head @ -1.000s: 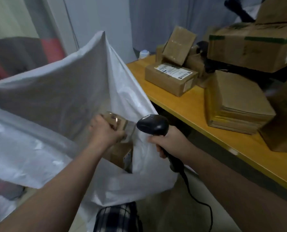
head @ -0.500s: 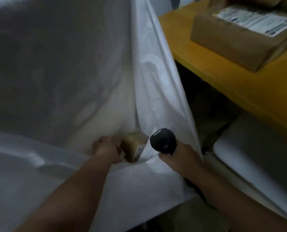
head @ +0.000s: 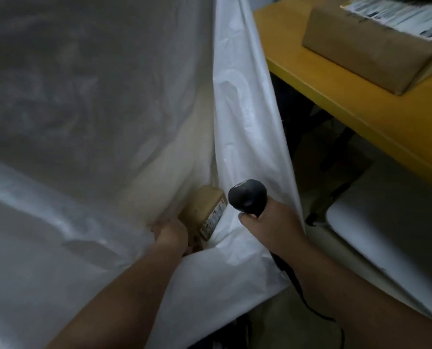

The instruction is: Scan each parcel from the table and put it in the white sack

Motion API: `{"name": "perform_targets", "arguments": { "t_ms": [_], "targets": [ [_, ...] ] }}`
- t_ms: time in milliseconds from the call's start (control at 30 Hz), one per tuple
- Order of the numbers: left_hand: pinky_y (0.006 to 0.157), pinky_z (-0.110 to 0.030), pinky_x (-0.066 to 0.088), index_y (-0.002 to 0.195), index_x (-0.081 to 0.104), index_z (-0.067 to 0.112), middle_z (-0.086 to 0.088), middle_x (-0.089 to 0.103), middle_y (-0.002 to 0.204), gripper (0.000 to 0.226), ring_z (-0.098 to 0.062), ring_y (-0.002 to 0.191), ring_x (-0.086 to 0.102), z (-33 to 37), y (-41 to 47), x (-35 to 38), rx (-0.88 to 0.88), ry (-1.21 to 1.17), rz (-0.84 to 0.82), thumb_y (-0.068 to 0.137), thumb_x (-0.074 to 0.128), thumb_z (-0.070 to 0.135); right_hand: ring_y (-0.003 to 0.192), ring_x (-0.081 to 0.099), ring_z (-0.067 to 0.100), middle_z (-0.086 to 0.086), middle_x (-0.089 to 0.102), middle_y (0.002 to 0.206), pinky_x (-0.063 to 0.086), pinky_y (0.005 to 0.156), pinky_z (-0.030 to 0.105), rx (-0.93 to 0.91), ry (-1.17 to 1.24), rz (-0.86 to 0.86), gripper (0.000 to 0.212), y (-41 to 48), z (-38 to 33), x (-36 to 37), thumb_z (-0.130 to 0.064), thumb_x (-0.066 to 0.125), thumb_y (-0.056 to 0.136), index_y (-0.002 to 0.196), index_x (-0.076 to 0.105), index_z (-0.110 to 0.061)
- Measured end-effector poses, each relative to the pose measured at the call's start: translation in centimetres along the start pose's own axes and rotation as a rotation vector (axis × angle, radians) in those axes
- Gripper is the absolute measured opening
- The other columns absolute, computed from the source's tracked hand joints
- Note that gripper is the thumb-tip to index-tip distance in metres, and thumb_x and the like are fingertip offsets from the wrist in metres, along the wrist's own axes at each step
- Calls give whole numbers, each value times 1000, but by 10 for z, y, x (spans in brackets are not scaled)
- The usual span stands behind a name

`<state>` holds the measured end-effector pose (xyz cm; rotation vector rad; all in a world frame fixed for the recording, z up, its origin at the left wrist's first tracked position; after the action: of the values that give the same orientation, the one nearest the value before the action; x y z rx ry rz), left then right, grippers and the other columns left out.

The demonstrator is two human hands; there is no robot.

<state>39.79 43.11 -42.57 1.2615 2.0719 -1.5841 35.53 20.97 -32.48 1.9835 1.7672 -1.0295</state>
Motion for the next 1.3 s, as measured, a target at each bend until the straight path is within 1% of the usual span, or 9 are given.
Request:
{"name": "perform_targets", "arguments": {
  "t_ms": [233,367,500,567,700,867,1000,1133,1300],
  "targets": [
    [91,-37,42,126,51,12,-11,50,127,32,-30,119,47,40,-82,-133,204,-127,497,97,46,25,76,60,23,-5,53,66,49,72,31,-45,16,113,29,-43,-13,-67,-36,68,81,70,43,-27],
    [87,-37,41,123,50,14,-8,50,124,34,-28,116,47,57,-157,-195,303,-128,768,99,42,36,78,64,20,2,64,75,46,67,26,-72,208,333,20,-94,-20,-138,-27,76,78,84,59,-18],
    [85,-36,44,129,50,16,-5,53,125,40,-25,111,51,74,-246,-245,475,-183,1057,99,40,40,66,61,4,-10,62,64,44,60,23,-109,388,560,20,-154,-19,-205,-21,78,75,74,59,-25],
    [84,-34,44,130,50,17,-4,54,124,40,-24,109,52,91,-283,-262,579,-214,1146,98,41,40,54,57,0,-9,58,53,41,51,16,-117,433,636,23,-183,-13,-232,-18,77,77,69,56,-23],
    [90,-35,45,135,44,18,-5,49,129,46,-24,114,49,138,-339,-286,769,-295,1242,96,45,43,61,60,12,-3,59,58,46,59,29,-129,501,779,15,-239,7,-274,-16,76,78,76,61,-17],
    [97,-35,41,140,41,16,-7,44,137,57,-24,122,46,196,-421,-318,992,-440,1387,92,51,46,63,63,4,-10,65,61,47,56,15,-184,502,908,17,-302,24,-318,-11,75,78,84,64,-23],
    [106,-42,37,147,29,21,-10,32,149,74,-28,134,35,245,-476,-354,1094,-381,1348,88,47,63,73,62,12,-6,63,72,47,65,25,-135,527,1043,18,-337,52,-356,-14,75,79,94,65,-18],
    [117,-50,13,152,10,32,-17,5,160,94,-37,146,3,293,-475,-389,1026,-274,998,78,43,79,59,60,14,5,61,68,48,57,27,-64,641,1099,15,-352,78,-373,-15,71,83,94,65,-7],
    [104,-47,30,150,12,38,-13,20,150,89,-37,136,17,304,-457,-376,1062,-357,751,79,65,52,57,59,13,4,58,71,52,53,22,-6,893,1079,9,-355,93,-366,-18,69,86,91,62,-18]
  ]
}}
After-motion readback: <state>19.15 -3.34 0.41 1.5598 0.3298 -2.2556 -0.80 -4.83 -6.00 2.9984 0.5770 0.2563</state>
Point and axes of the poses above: each hand's wrist, its own y-axis towards the middle knuckle, its own x-axis out of the palm, z = x × y, the point moved 8 cm from there along y, towards the middle knuckle
